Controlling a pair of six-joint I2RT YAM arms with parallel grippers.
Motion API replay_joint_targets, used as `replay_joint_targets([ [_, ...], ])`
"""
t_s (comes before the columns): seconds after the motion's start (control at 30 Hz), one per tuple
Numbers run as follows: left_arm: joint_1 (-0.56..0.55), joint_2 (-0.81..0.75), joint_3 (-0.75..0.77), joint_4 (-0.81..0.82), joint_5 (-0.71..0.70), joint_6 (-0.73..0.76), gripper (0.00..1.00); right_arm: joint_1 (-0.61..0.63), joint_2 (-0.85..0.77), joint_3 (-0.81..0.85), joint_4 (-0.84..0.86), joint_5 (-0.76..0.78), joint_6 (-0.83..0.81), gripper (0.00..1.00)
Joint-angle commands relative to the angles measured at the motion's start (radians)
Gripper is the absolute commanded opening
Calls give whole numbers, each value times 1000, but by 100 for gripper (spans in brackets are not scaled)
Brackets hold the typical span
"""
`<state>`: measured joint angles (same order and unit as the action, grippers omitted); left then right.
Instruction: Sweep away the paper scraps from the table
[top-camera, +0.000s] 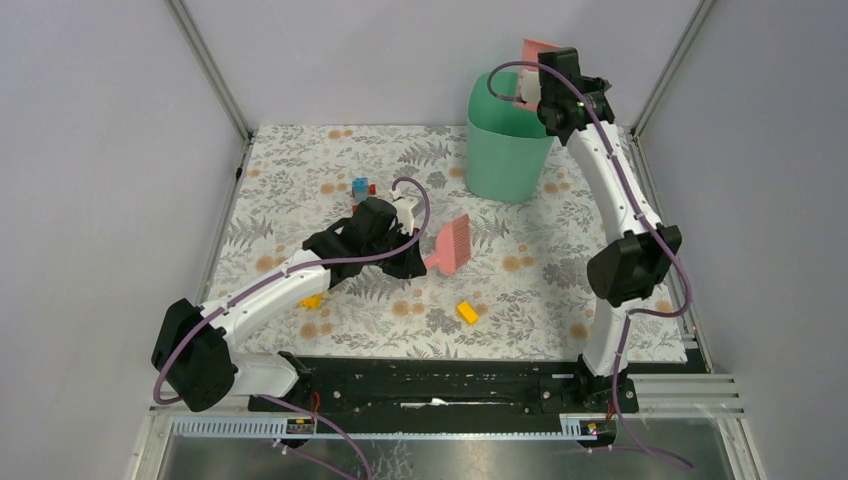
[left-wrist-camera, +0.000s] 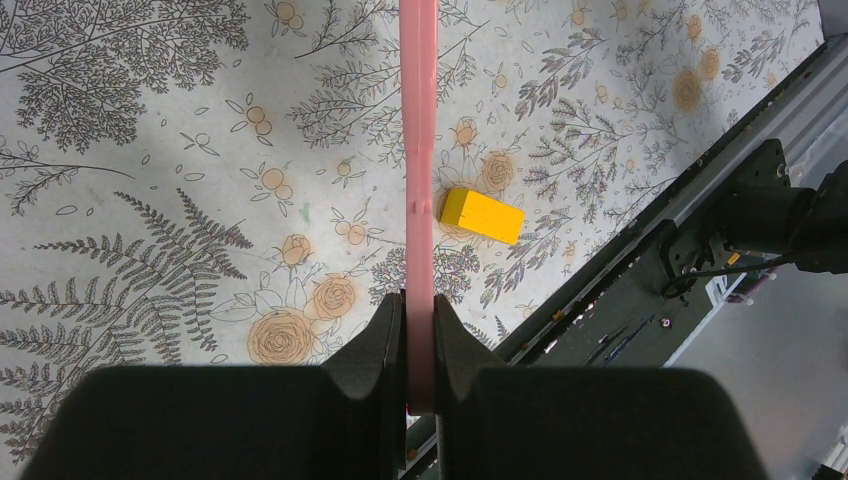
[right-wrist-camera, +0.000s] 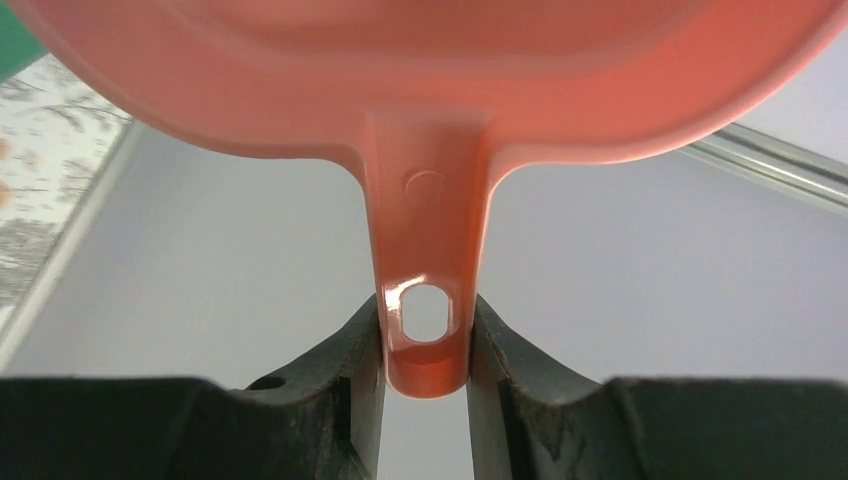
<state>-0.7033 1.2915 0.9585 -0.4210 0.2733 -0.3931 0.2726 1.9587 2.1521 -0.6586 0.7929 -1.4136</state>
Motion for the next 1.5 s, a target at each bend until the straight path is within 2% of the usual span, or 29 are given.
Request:
replay_joint_targets([
  [0.0, 2, -11, 15, 39, -3, 2, 0, 8, -163, 37, -160, -103, 277, 0],
  [0.1, 2, -23, 17, 40, -25, 8, 0, 8, -242, -10, -246, -176, 400, 0],
  [0.27, 2, -60, 19, 70, -50, -23, 0, 8, -404, -186, -342, -330, 578, 0],
  [0.4, 2, -130, 10, 119, -91, -116, 0, 8, -549, -403, -377, -555, 702, 0],
  [0.57, 2, -254, -84, 197, -171, -306, 1, 8, -679, -645, -380, -766, 825, 0],
  [0.8, 1, -574, -402, 363, -251, -672, 2, 7, -817, -963, -313, -966, 911, 0],
  [0.9, 0, -711, -508, 326, -270, -773, 2, 8, -832, -1051, -290, -984, 919, 0],
  [1.1, 0, -860, -546, 131, -324, -878, 2, 7, -777, -1151, -264, -1026, 880, 0],
  [1.27, -1, -917, -611, 97, -287, -993, 2, 8, -696, -1207, -219, -1046, 835, 0],
  [1.37, 0, -908, -660, 104, -230, -1048, 4, 8, -648, -1203, -259, -1067, 805, 0],
  [1.47, -1, -883, -692, 116, -200, -1061, 5, 8, -615, -1214, -303, -1018, 751, 0],
])
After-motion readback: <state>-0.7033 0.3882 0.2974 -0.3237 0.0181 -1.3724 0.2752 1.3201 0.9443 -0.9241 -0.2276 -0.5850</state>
